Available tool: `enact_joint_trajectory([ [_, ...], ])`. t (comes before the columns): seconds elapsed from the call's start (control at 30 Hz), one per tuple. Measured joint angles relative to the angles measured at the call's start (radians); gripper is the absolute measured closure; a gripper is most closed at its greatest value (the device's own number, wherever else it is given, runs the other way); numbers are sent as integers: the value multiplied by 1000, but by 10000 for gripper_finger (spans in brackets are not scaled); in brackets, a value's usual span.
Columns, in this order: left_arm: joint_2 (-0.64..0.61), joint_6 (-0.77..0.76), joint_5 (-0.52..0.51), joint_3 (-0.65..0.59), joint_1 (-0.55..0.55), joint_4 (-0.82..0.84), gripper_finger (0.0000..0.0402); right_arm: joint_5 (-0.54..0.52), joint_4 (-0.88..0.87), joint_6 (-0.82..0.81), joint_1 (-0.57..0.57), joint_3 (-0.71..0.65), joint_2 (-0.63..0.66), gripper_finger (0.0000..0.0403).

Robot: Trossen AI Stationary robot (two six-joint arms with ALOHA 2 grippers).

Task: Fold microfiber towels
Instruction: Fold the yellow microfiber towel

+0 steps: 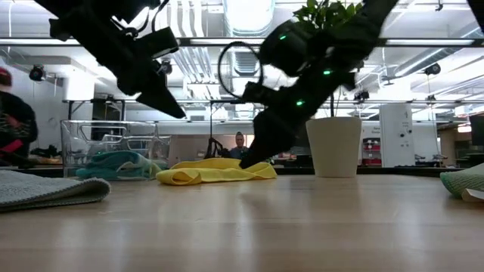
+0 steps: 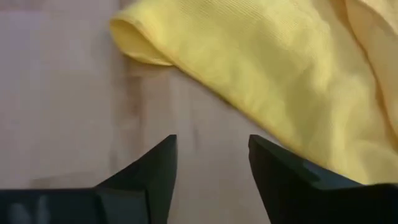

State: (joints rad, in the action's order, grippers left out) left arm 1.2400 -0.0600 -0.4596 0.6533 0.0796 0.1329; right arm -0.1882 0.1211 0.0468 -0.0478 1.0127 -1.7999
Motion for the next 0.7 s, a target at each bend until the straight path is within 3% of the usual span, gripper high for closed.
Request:
enact_joint_trajectory([
  [0.17,0,67,-99,-7,-2,4,284,113,-63,101,-70,109,-70,202],
  [0.57,0,121,-126,-9,-2,0,284,226,-163,187,-149,290,-245,205],
  [0.7,3,121,-126,-11,-2,4,284,257,-226,185,-155,325,-294,226],
])
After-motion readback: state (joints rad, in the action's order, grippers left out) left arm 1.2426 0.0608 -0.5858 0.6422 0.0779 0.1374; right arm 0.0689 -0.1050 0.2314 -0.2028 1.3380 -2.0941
